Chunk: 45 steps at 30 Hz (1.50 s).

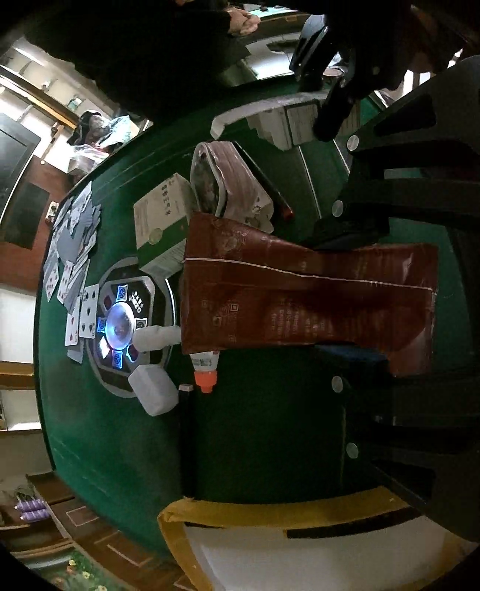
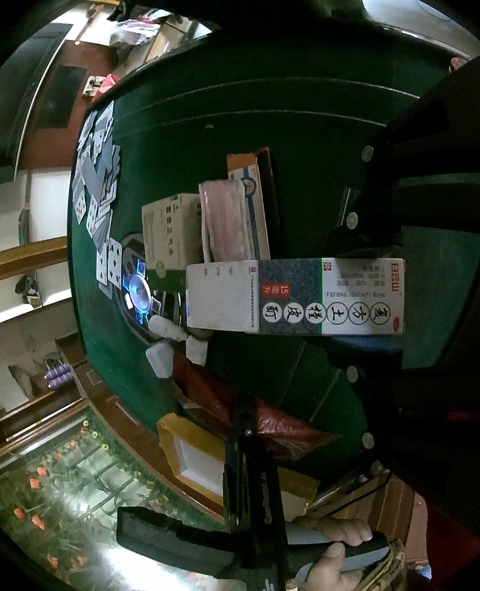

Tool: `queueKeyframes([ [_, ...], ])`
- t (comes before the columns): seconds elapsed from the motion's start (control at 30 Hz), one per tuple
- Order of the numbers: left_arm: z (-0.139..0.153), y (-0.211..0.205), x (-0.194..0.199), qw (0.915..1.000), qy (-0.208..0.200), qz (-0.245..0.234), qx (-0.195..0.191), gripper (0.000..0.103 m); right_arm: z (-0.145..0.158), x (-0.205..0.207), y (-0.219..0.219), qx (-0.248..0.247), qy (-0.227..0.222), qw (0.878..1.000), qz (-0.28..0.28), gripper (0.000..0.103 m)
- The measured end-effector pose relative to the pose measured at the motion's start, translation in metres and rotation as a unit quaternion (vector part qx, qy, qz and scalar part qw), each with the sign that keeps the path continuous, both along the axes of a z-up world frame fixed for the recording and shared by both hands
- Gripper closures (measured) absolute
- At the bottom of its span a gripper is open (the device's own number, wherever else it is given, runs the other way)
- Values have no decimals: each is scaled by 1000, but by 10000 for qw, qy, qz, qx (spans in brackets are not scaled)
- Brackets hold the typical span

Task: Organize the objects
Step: 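Lift and carry the medicine box and red-brown bag over the tray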

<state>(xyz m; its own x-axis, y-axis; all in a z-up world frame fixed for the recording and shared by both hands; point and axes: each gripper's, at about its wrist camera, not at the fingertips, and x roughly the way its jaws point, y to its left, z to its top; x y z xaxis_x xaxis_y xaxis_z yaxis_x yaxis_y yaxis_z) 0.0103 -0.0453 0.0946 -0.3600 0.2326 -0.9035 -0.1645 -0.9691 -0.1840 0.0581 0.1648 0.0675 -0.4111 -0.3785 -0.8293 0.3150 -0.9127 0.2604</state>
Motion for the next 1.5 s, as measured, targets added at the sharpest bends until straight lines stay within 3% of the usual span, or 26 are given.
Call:
queueKeyframes([
  [1.5, 32, -86, 12, 9975, 159, 685, 65, 61, 1, -26, -89, -144, -61, 9975, 696, 70],
])
